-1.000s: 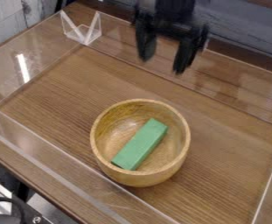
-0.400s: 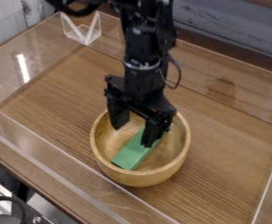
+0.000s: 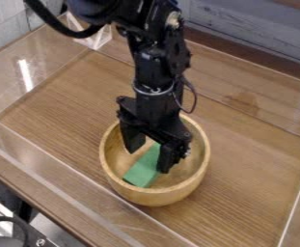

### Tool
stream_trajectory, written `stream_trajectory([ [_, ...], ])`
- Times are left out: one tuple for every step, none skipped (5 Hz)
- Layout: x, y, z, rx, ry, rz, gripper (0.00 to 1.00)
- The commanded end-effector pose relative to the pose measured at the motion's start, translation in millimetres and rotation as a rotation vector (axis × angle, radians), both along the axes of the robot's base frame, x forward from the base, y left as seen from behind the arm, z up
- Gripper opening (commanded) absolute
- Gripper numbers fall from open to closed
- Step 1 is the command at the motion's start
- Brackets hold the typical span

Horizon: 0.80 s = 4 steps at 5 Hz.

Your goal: Remove the green block from inside the brown bowl and put it on the table

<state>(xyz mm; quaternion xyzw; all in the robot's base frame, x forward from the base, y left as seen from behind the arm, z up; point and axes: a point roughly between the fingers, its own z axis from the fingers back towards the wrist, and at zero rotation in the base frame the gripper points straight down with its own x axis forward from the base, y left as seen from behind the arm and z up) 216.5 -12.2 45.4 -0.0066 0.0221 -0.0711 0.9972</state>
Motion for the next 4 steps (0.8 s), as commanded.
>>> stream_trajectory([
  [4.0, -2.5, -0.1, -0.012, -0.042, -0.016, 1.00],
  [3.4, -3.0, -6.4, -0.021, -0.049, -0.022, 1.00],
  [2.9, -2.9, -11.2, -0.028, -0.050, -0.020, 0.00],
  [0.2, -4.2, -10.6, -0.040, -0.035, -0.016, 0.00],
])
